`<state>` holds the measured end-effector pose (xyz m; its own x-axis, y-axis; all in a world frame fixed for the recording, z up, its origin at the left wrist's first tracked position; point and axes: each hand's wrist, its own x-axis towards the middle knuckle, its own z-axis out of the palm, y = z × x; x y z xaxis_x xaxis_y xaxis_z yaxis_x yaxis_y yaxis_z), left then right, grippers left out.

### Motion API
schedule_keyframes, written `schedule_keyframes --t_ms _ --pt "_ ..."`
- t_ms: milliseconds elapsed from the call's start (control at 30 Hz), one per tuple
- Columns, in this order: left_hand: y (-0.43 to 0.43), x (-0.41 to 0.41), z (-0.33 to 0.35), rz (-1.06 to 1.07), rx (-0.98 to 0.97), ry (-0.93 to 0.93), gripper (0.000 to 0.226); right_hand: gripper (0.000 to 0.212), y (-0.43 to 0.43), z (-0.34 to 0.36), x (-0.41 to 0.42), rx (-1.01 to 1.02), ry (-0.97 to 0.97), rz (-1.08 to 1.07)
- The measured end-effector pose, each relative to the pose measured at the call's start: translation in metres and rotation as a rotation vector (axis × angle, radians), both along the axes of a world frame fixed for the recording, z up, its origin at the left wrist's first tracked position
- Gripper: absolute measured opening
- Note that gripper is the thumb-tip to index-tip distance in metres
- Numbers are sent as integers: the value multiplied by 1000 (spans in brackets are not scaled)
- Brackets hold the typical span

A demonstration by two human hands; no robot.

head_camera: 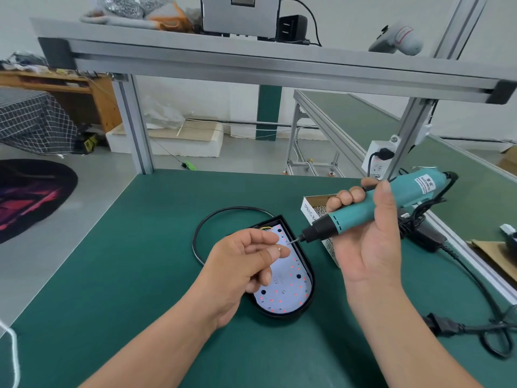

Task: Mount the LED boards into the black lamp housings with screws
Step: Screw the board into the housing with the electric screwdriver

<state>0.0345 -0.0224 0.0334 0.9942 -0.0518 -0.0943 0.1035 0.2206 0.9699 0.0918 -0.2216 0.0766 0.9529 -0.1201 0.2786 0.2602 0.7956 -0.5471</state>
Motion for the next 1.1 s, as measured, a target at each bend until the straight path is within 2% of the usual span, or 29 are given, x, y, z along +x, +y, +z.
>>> schedule_keyframes --t_ms 400,767,1100 --pt "0 2 -2 -17 -2 12 17 12 6 -2 -2 -28 -15 40" --pt "2 2 -4 27 115 -29 14 13 12 -1 -6 -125 -50 53" --pt "-3 1 -3 19 154 -37 15 15 10 -6 1 -27 40 33"
